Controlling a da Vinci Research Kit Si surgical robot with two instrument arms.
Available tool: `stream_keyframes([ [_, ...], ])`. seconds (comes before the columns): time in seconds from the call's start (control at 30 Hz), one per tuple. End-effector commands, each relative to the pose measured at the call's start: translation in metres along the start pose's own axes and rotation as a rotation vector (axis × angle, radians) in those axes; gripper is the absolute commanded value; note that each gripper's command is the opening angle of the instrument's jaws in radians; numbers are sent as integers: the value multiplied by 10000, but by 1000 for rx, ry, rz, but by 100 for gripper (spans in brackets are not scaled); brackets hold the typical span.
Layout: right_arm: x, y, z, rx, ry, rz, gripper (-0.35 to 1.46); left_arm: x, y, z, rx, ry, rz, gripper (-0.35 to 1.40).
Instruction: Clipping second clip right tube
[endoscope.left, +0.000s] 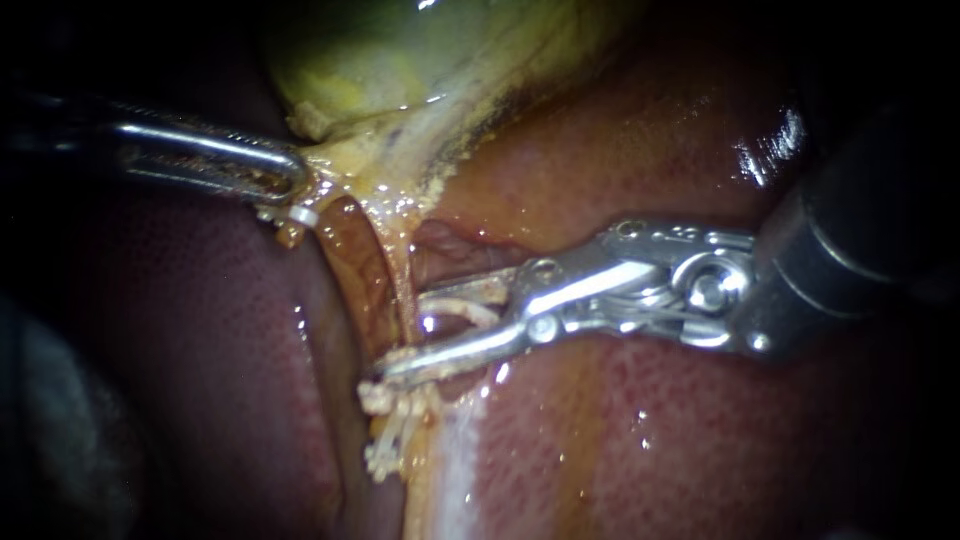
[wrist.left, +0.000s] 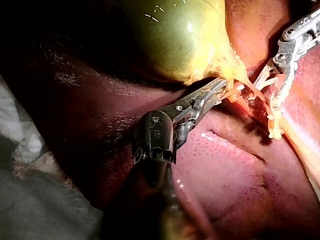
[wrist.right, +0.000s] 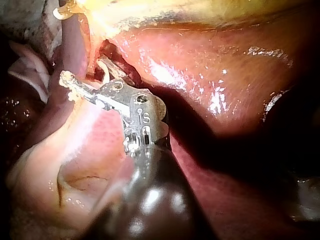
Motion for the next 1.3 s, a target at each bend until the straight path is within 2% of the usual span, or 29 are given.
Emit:
stream_keyframes([
  [0.03,0,-1,2,5,1,5,48,0,0,0,0,0,0,-35],
  [0.33,-4,-6,18,39,0,14,47,0,0,0,0,0,0,-35],
  [0.7,-4,-15,22,70,11,24,47,0,0,0,0,0,0,-35],
  [0.9,-1,-32,24,126,29,23,47,0,0,0,0,0,0,-35],
  [1.07,4,-51,29,175,33,23,46,1,0,1,1,0,0,-35],
  [1.3,15,-71,34,195,44,29,45,1,0,1,1,0,0,-35],
])
